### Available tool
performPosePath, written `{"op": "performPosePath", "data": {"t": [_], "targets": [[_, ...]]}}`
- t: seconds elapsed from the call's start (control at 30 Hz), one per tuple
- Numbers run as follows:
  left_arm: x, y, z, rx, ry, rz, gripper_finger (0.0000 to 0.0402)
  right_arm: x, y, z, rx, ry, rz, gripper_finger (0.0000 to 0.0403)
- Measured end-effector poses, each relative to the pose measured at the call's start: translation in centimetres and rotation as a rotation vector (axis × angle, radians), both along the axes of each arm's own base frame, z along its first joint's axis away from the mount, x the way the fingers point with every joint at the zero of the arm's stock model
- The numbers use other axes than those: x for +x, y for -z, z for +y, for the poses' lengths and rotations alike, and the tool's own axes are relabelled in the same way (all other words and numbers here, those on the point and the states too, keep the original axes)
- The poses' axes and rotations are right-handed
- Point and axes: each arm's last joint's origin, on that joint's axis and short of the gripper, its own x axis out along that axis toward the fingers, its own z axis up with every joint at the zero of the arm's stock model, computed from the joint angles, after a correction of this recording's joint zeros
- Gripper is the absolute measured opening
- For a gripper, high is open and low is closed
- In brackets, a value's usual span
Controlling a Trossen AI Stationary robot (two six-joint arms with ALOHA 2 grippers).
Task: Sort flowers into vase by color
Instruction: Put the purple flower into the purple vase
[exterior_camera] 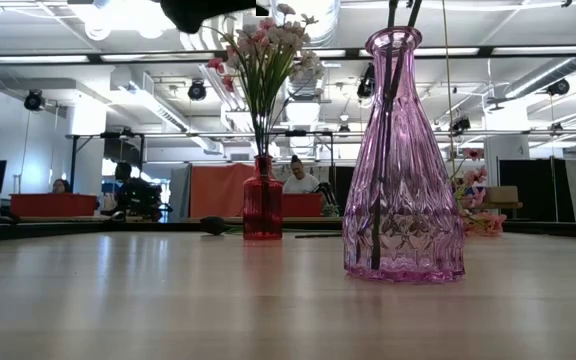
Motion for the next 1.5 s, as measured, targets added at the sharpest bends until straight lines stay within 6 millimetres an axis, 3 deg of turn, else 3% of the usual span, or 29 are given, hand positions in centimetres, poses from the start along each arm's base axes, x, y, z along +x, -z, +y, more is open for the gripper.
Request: {"op": "performPosePath", "data": {"t": [0.17, 0.43, 0.73, 0.87, 1.03, 1.27, 1.5], "targets": [[0.0, -1.1, -0.1, 0.02, 0.004, 0.033, 0.0267, 2.4, 0.9, 3.6, 0.011, -0.188, 0.074, 0.0009], [-0.4, -1.2, -1.0, 0.015, 0.031, 0.044, 0.0267, 5.4, 5.0, 7.6, 0.077, -0.108, 0.244, 0.0009], [-0.8, -1.1, -1.5, -0.044, -0.022, 0.026, 0.026, 4.2, 8.1, 10.4, 0.084, 0.273, 0.303, 0.0009], [-0.8, -1.2, -1.5, -0.043, -0.029, 0.024, 0.0255, 3.5, 8.7, 11.9, 0.076, 0.267, 0.305, 0.0009], [-0.8, -1.1, -1.5, -0.002, -0.019, 0.025, 0.0251, 3.7, 9.7, 12.9, 0.08, 0.361, 0.269, 0.0009], [-0.8, -1.0, -1.5, 0.004, -0.018, 0.03, 0.0251, 5.4, 11.7, 13.6, 0.137, 0.47, 0.242, 0.0009], [-0.9, -0.9, -1.5, 0.009, -0.017, 0.033, 0.0251, 5.5, 11.5, 13.6, 0.154, 0.476, 0.239, 0.0009]]}}
